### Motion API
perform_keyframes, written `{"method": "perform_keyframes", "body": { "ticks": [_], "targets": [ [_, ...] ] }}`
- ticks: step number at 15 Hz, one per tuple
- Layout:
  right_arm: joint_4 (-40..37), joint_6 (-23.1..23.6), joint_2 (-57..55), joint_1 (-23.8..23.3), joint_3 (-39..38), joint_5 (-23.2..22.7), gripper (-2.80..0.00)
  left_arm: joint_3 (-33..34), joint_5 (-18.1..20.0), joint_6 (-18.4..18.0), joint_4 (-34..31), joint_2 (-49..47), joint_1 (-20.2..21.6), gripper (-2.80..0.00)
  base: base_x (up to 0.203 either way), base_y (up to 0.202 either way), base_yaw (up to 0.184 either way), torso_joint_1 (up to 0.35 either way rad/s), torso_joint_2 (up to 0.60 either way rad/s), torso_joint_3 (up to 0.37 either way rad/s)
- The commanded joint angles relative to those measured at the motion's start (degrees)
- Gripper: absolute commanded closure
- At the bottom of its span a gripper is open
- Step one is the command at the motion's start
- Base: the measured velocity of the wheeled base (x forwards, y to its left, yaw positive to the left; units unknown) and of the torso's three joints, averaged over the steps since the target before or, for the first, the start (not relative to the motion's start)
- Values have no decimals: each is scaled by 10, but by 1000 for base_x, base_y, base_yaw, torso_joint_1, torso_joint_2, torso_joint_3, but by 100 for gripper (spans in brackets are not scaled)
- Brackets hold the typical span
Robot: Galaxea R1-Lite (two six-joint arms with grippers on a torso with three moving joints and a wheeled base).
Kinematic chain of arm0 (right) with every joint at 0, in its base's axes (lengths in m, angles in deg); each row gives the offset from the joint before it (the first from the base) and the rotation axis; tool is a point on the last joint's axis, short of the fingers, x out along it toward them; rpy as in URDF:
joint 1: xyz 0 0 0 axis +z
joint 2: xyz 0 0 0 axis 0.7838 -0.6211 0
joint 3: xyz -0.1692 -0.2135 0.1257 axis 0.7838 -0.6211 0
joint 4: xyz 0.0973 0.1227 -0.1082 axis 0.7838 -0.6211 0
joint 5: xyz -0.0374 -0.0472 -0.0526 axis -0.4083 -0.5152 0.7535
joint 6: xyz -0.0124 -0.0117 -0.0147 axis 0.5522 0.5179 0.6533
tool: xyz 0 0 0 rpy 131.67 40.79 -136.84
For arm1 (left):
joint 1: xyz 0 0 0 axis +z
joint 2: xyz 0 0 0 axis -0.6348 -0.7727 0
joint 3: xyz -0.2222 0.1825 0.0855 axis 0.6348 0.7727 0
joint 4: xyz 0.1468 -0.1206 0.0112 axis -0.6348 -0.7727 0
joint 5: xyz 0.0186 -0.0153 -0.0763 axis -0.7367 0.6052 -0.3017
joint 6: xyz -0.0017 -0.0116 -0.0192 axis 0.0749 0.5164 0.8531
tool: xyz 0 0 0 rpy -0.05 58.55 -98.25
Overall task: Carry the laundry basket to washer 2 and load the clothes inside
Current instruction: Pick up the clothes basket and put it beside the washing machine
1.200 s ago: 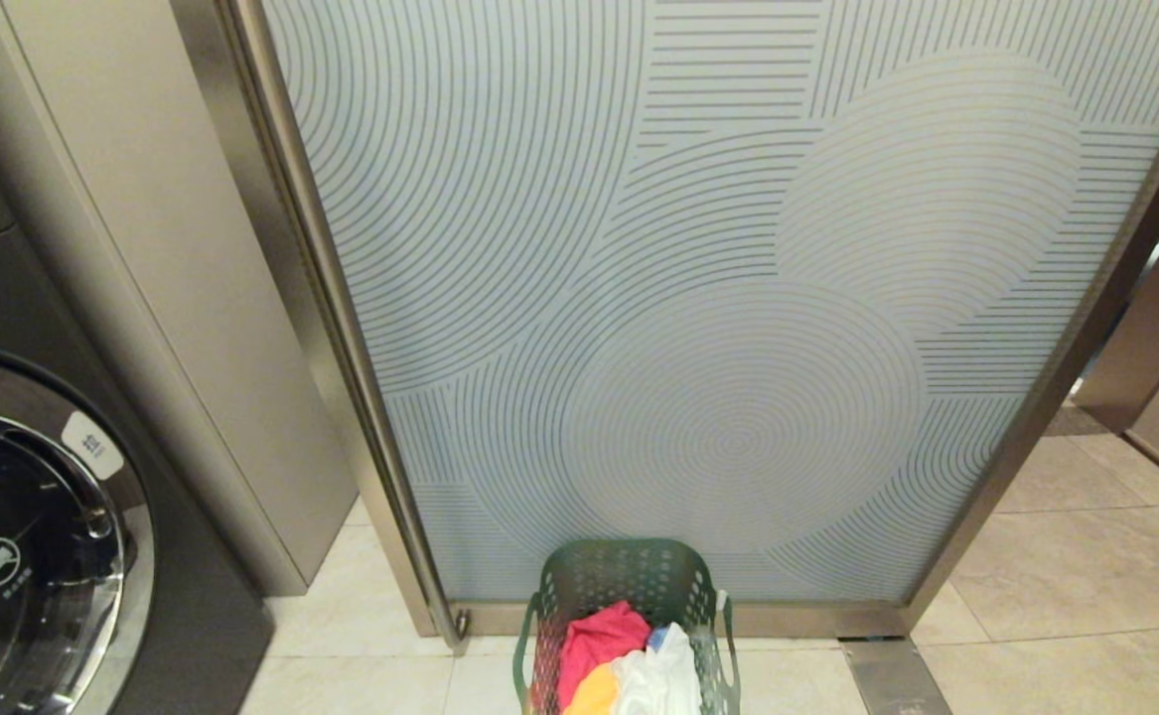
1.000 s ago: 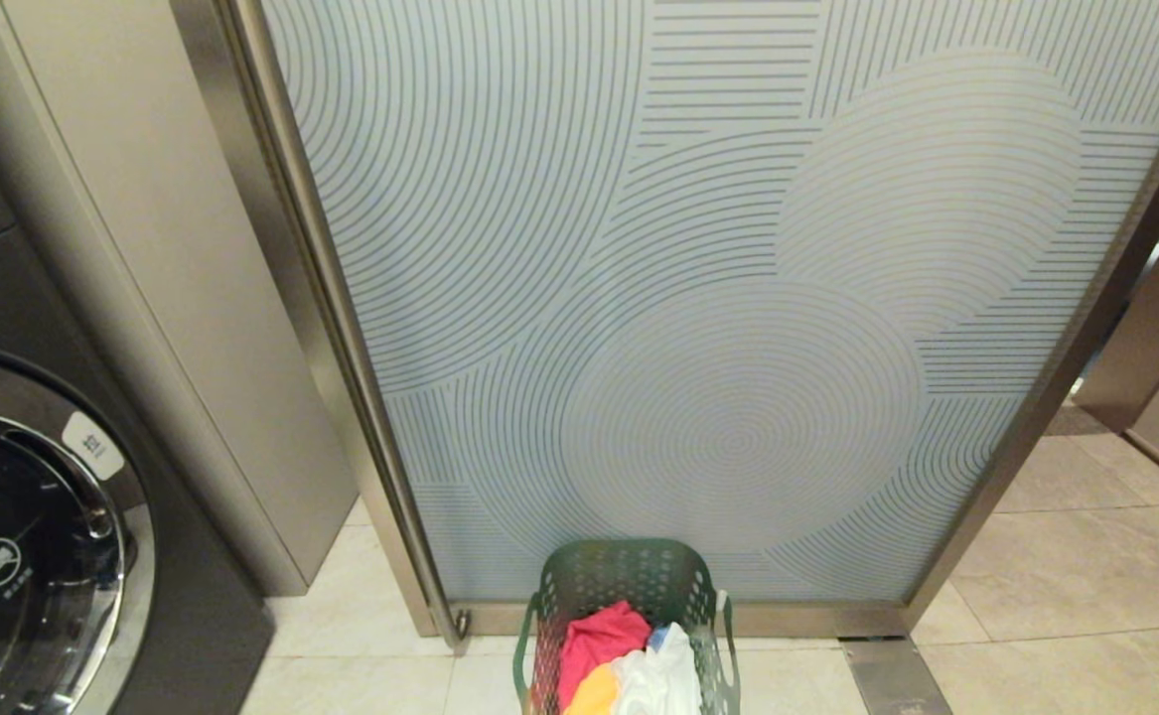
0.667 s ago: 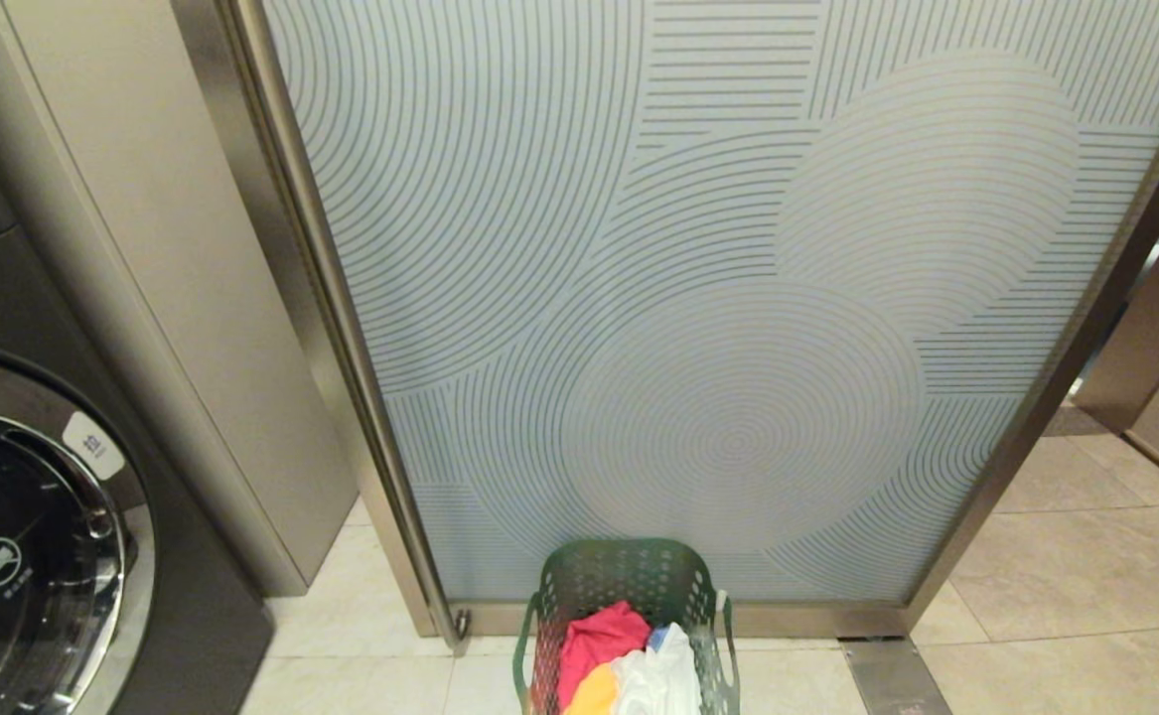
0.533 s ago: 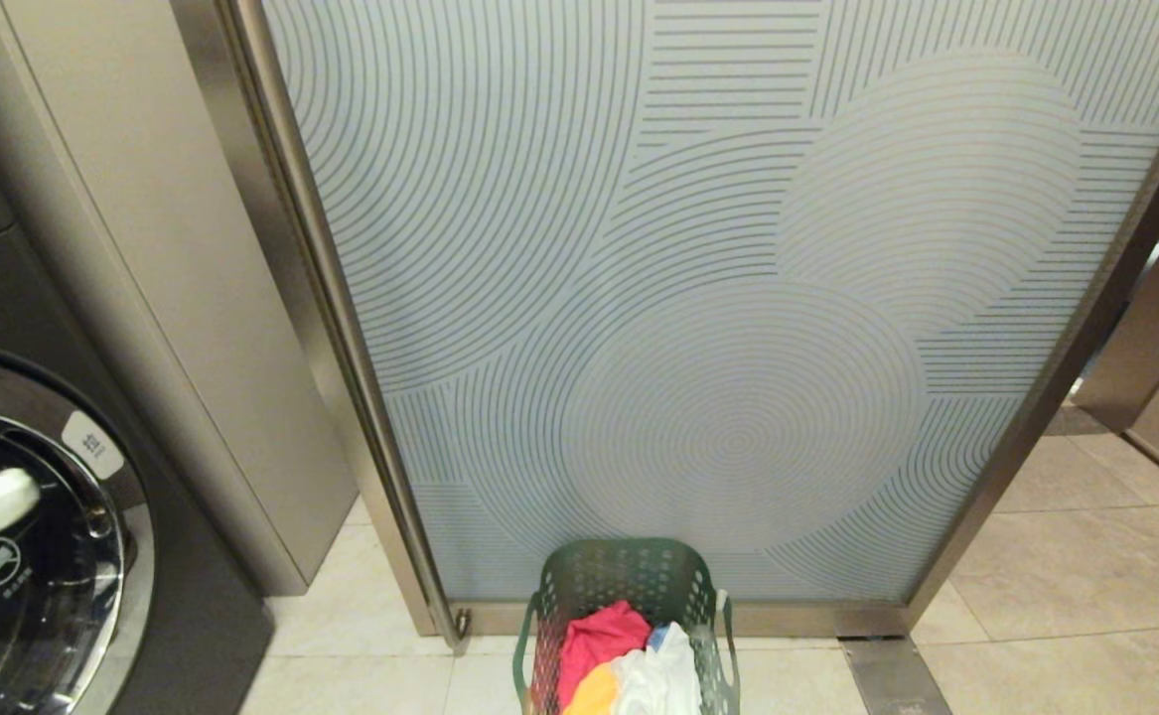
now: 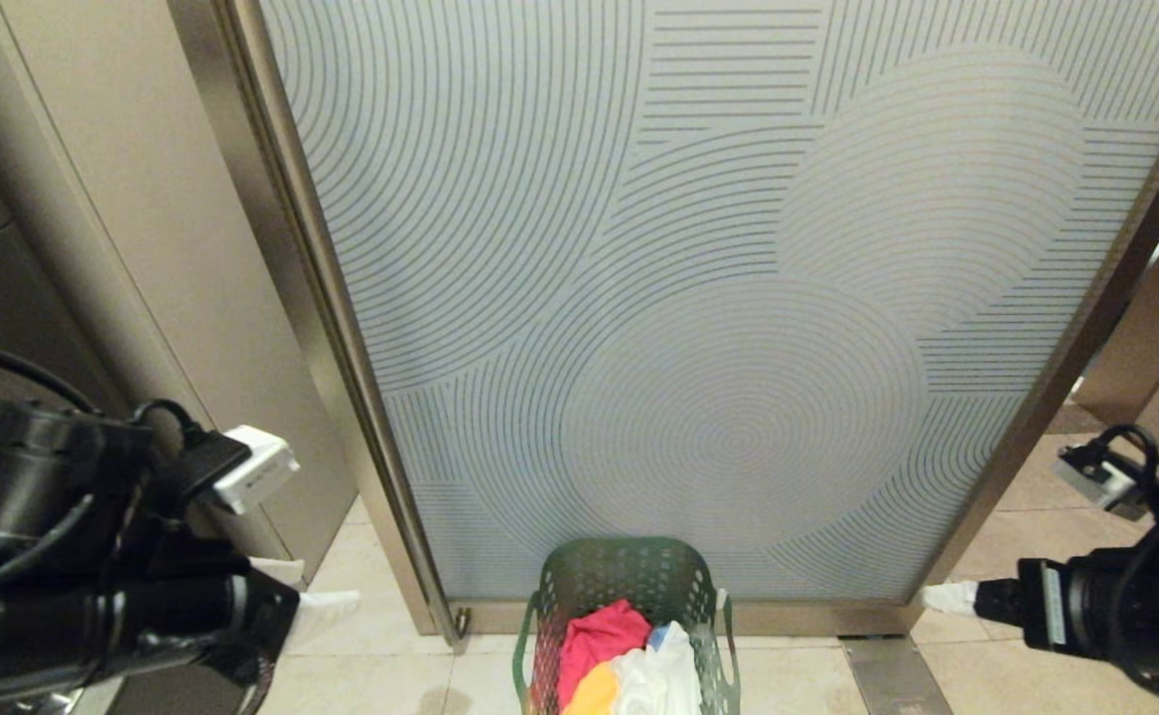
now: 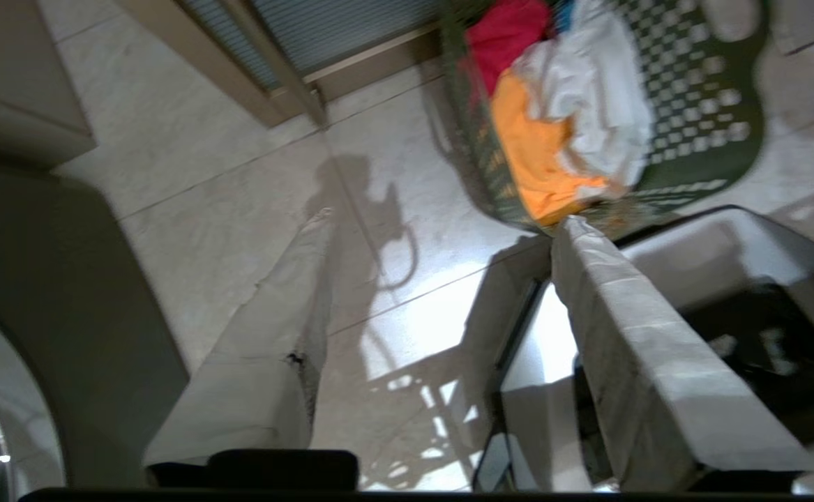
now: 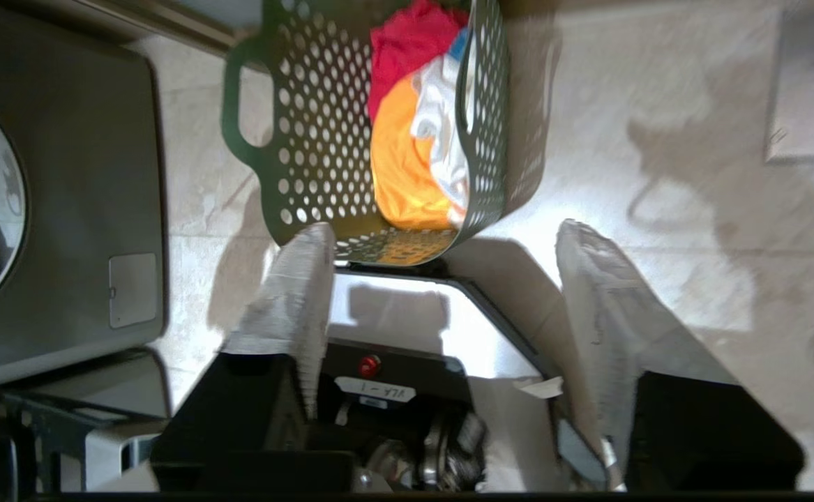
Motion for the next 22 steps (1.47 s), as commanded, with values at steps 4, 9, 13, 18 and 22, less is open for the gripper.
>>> {"method": "perform_keyframes", "body": {
  "ticks": [4,9,13,18,22],
  "targets": [
    [160,-42,-275,26,-20,12,-280,6,-108,0,144,-227,-57,-280,0,0,0,0,0,0],
    [283,-42,-421,21,-7,14,-280,-42,-153,3,178,-333,-102,-280,0,0,0,0,0,0],
    [366,-40,-471,11,-3,13,-280,-69,-155,7,182,-386,-117,-280,0,0,0,0,0,0],
    [367,-40,-470,12,18,12,-280,-103,-155,36,181,-445,-150,-280,0,0,0,0,0,0],
    [366,-45,-437,15,25,13,-280,-150,-163,72,178,-507,-196,-280,0,0,0,0,0,0]
  ]
}}
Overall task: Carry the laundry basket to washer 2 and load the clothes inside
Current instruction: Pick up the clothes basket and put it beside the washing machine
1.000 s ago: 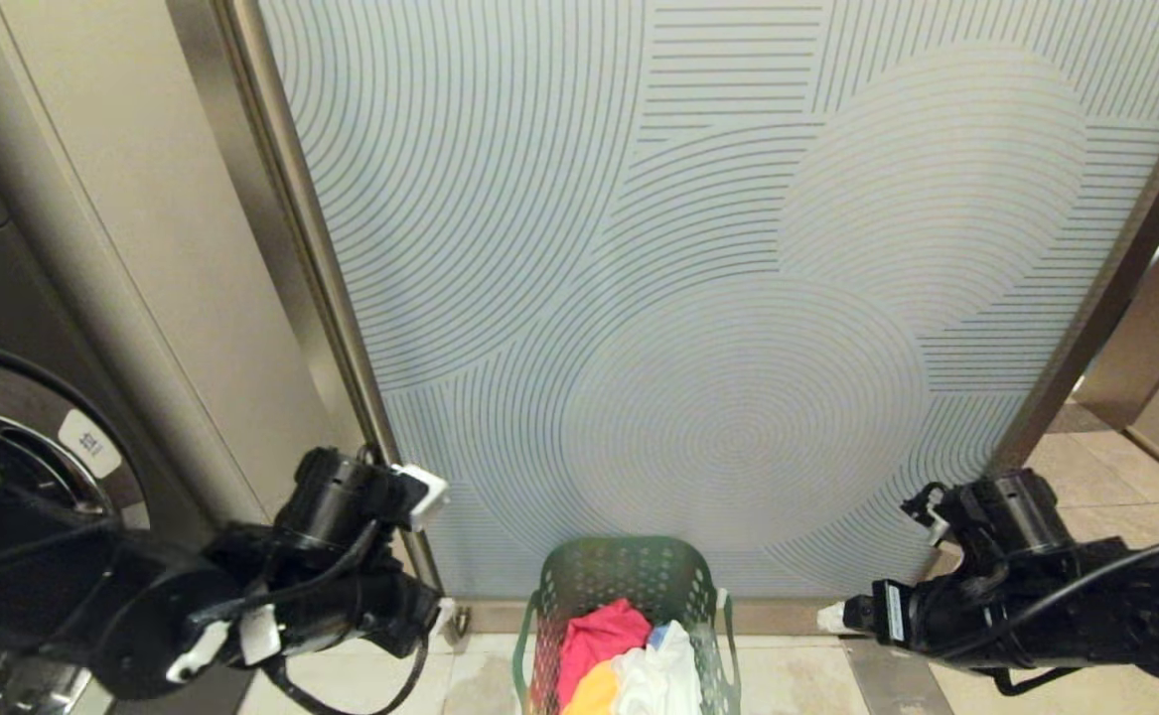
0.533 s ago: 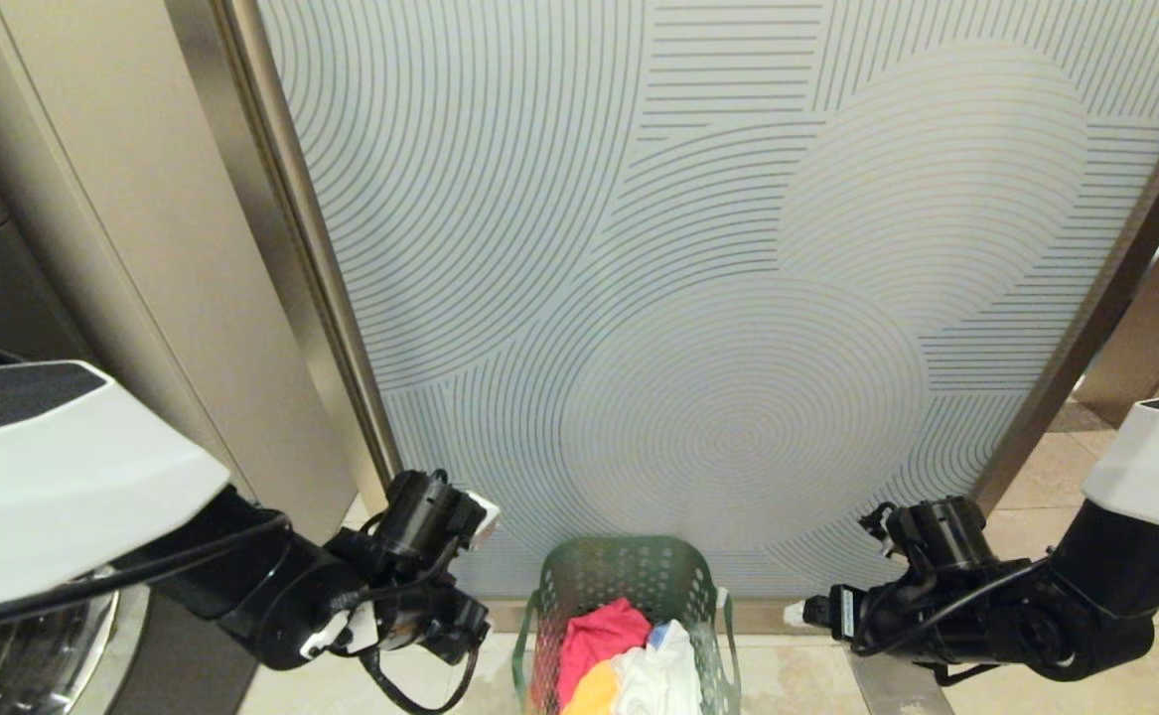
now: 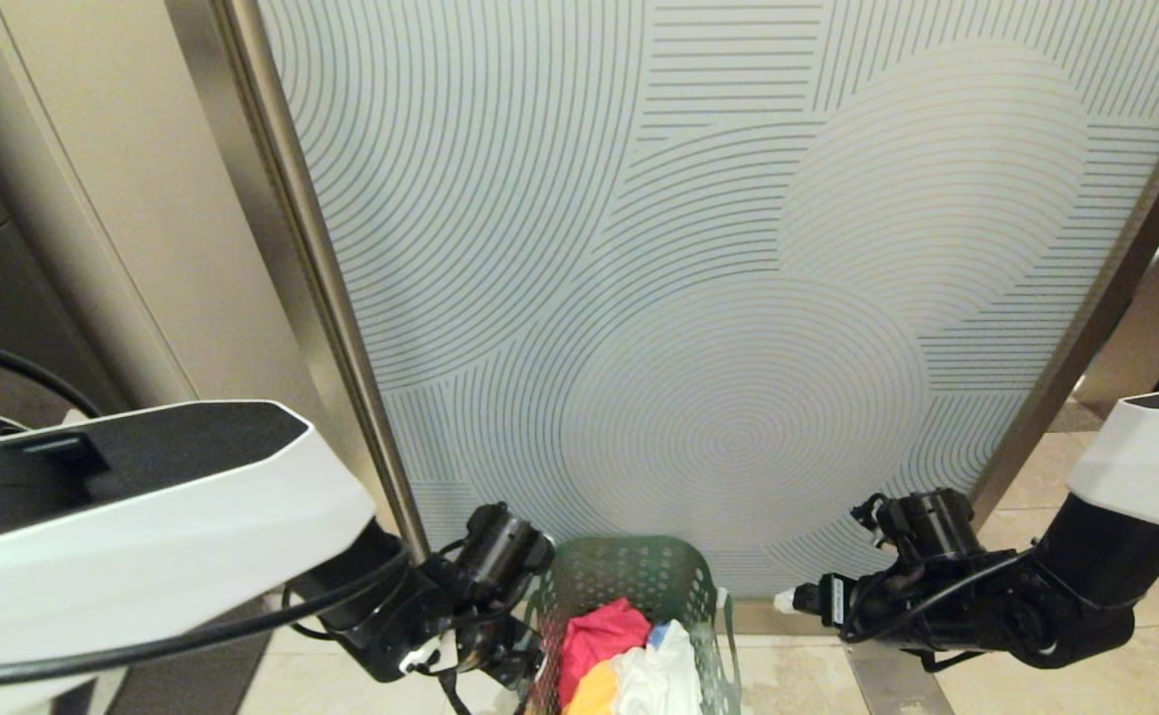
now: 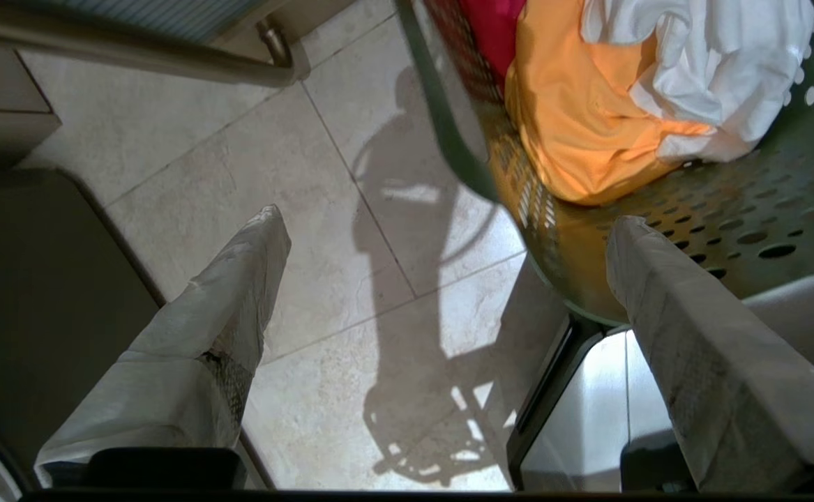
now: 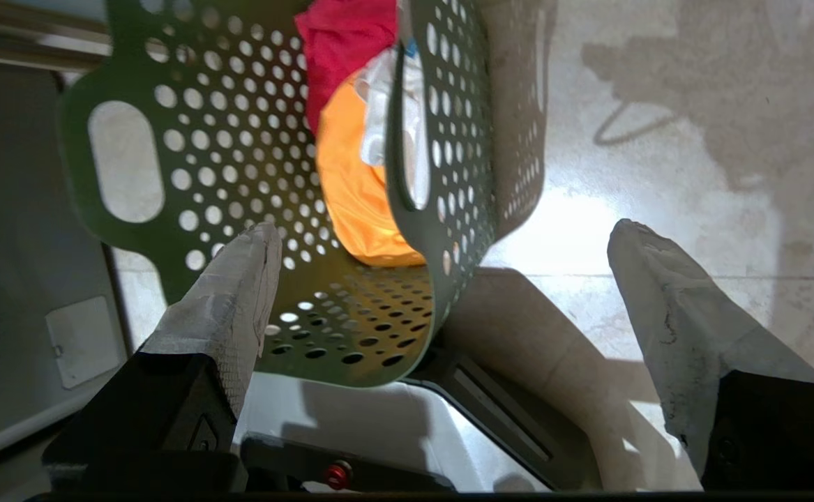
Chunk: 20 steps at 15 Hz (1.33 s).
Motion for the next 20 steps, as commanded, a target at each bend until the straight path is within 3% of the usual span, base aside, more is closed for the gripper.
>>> {"method": "perform_keyframes", "body": {
  "ticks": [1,4,15,18,20],
  "targets": [
    [1,-5,34,2,1,0,-280,-29,-13,6,0,-43,-17,-280,0,0,0,0,0,0],
    [-2,-9,59,2,-5,0,-280,-67,-30,10,-1,-78,-25,-280,0,0,0,0,0,0],
    [7,-24,5,-10,1,-5,-280,-80,-33,12,5,-82,-36,-280,0,0,0,0,0,0],
    [6,-22,24,-11,-2,-3,-280,-86,-46,59,4,-61,-52,-280,0,0,0,0,0,0],
    [5,-21,36,-13,-9,-2,-280,-86,-33,86,-2,-39,-55,-280,0,0,0,0,0,0]
  ]
}}
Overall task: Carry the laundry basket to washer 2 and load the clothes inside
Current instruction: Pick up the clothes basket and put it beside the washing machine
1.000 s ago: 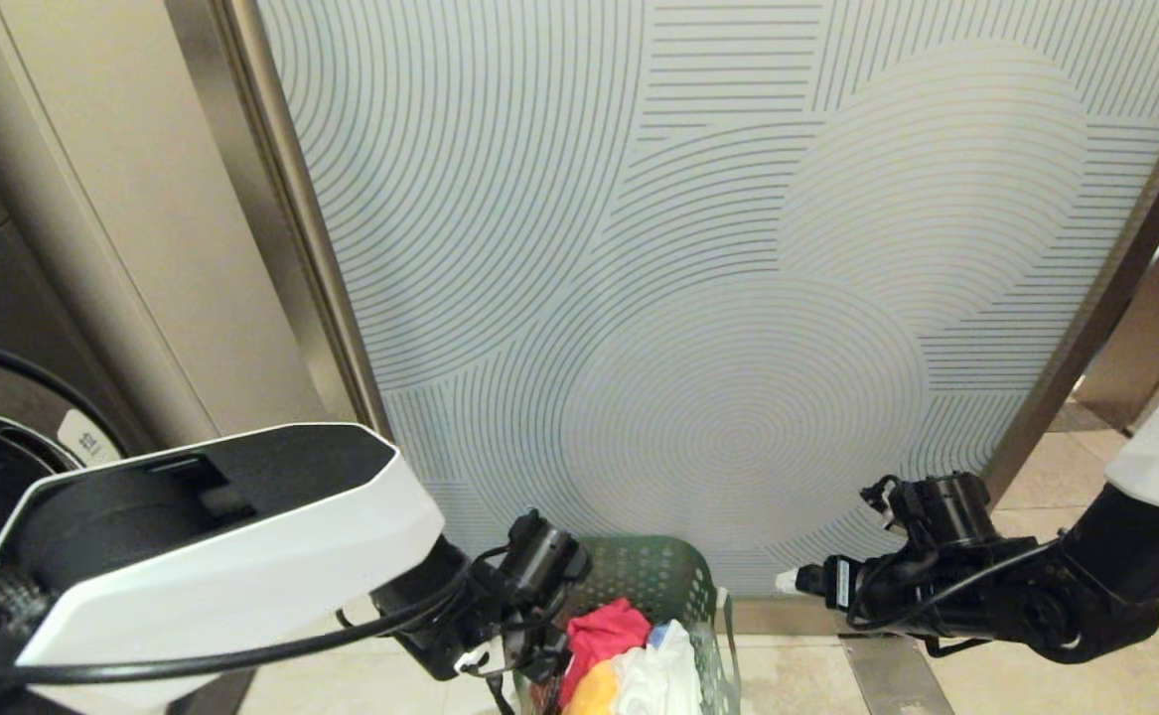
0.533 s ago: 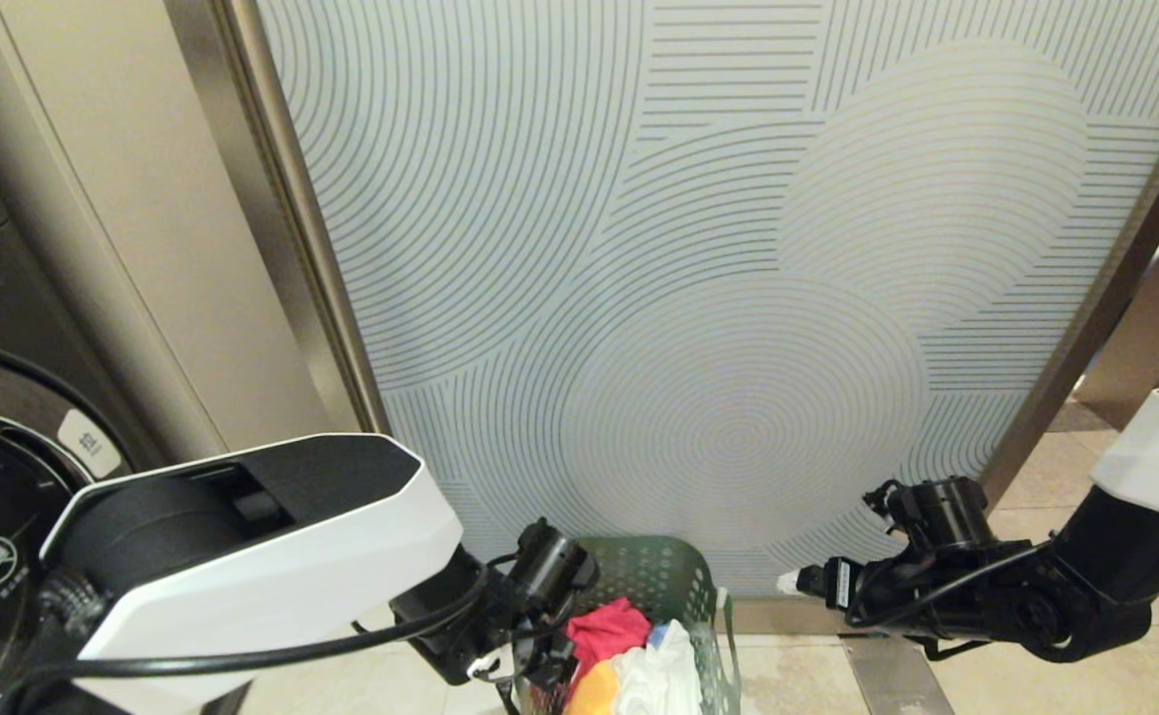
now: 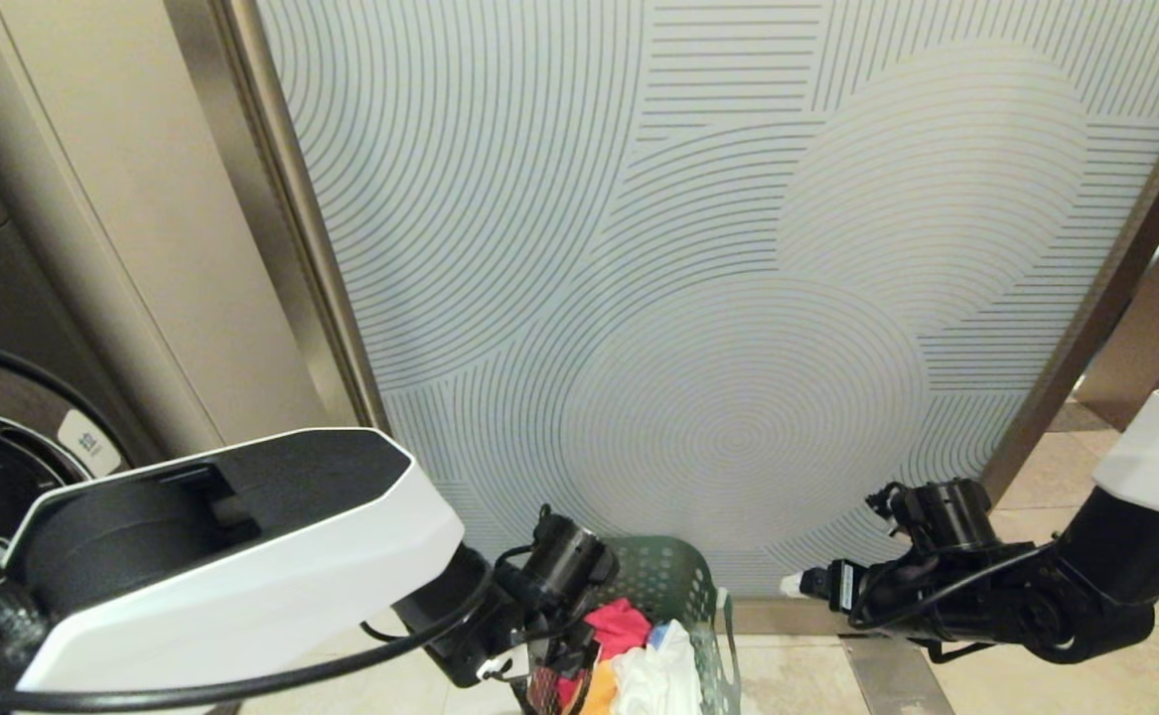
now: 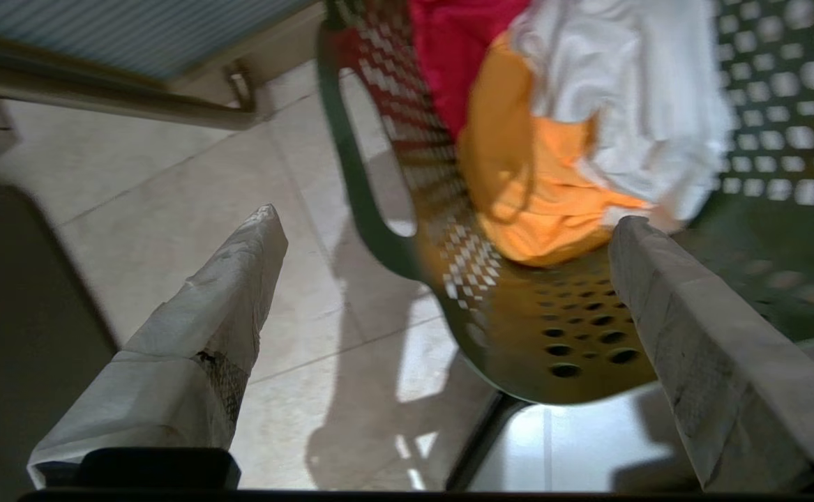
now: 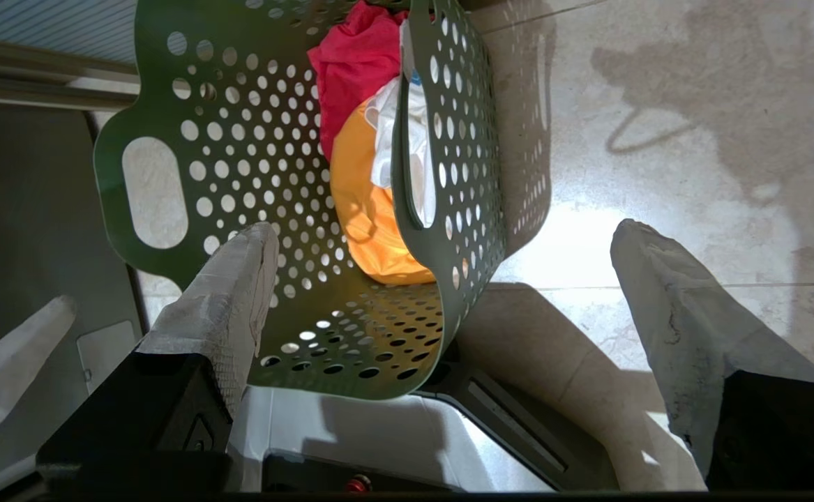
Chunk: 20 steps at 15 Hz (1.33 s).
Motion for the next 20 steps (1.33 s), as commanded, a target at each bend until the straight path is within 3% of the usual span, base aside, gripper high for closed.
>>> {"method": "perform_keyframes", "body": {
  "ticks": [1,2,11,20],
  "targets": [
    [1,-2,14,-1,-7,-1,-280,2,23,10,-1,27,-2,-280,0,0,0,0,0,0],
    [1,-1,14,-1,-8,0,-280,2,46,24,-4,33,-2,-280,0,0,0,0,0,0],
    [1,0,11,0,-24,1,-280,1,38,25,-11,32,-9,-280,0,0,0,0,0,-5],
    [3,-2,-5,-1,12,-10,-280,-26,39,21,-58,39,-7,-280,0,0,0,2,5,-179]
  ]
}}
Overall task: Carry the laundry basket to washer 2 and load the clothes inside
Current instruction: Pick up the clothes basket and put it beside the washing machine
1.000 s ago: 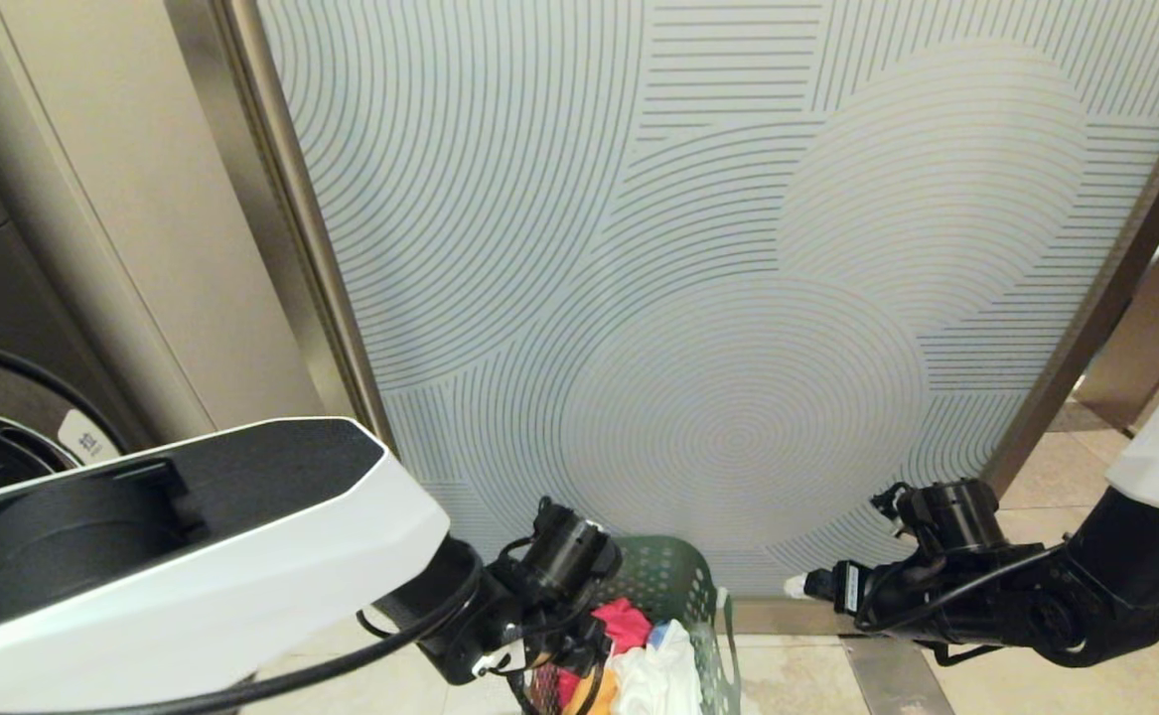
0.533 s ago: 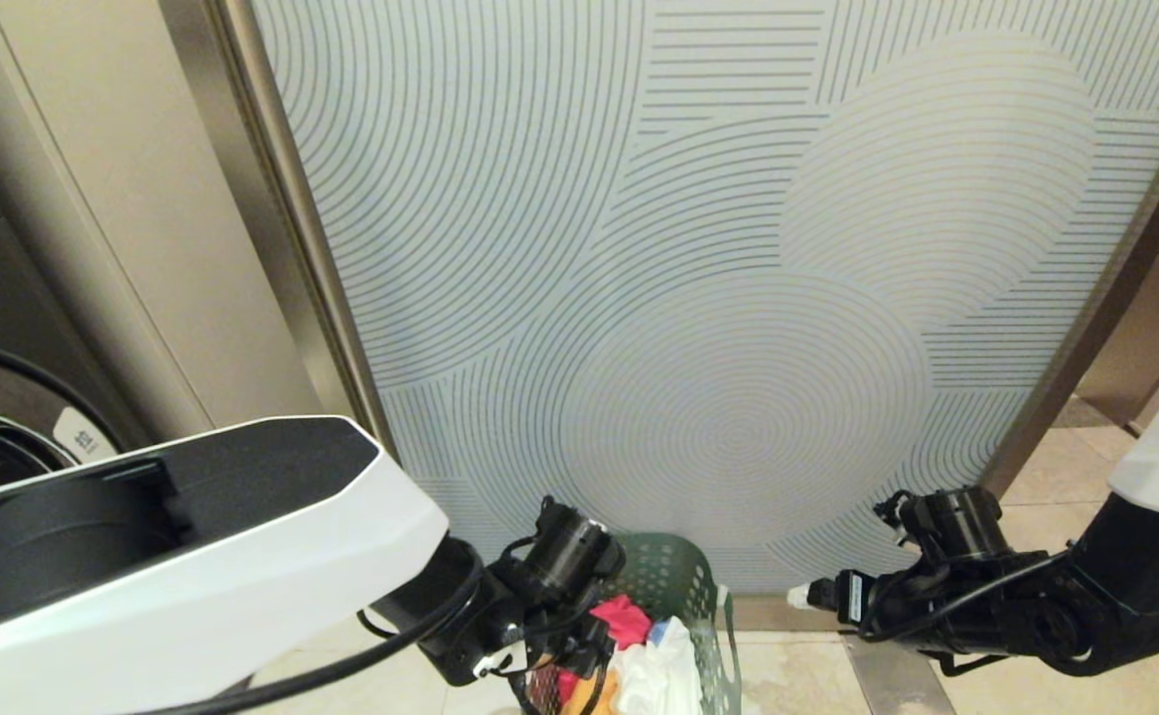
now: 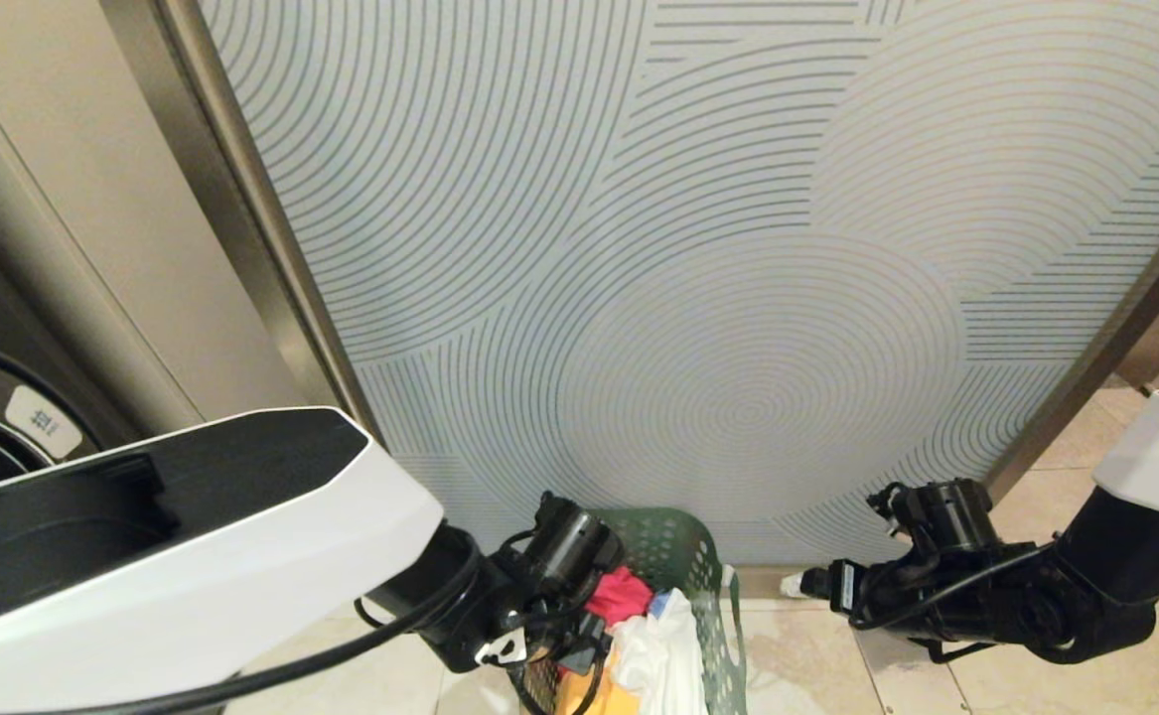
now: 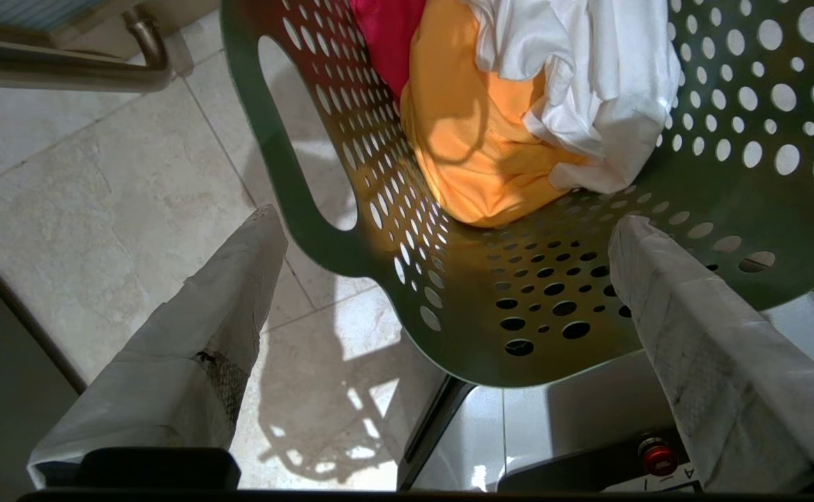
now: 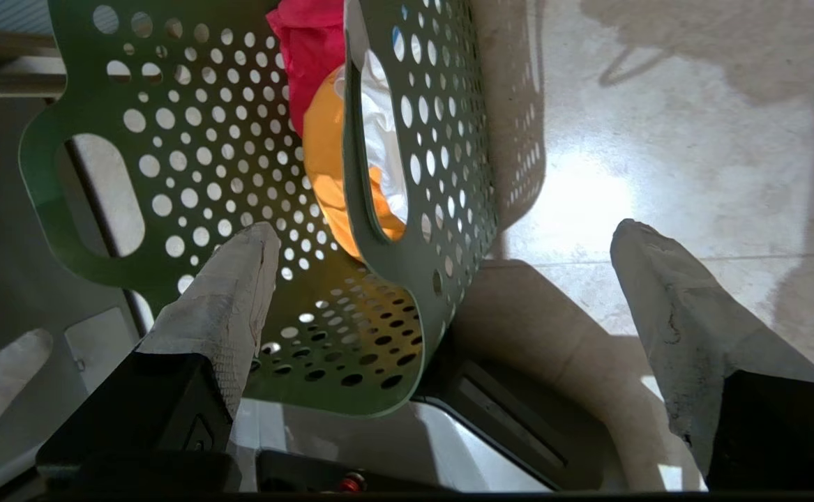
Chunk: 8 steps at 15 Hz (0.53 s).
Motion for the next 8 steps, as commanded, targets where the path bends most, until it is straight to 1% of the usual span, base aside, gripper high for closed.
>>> {"method": "perform_keyframes", "body": {
  "ticks": [1,4,6,7,8],
  "targets": [
    [2,-1,-2,0,14,-18,-280,-25,-2,1,-19,2,4,-280,0,0,0,2,12,-198],
    [2,0,-1,1,25,-28,-280,-85,-3,3,-76,-5,14,-280,0,0,0,5,4,-200],
    [2,2,7,2,25,-50,-280,-94,-5,2,-92,-7,20,-280,0,0,0,0,-1,-200],
    [1,11,11,2,25,-68,-280,-92,-6,2,-95,-6,25,-280,0,0,0,5,10,-198],
    [1,26,12,2,24,-73,-280,-90,-13,2,-103,-5,30,-280,0,0,0,1,-2,-188]
  ]
}}
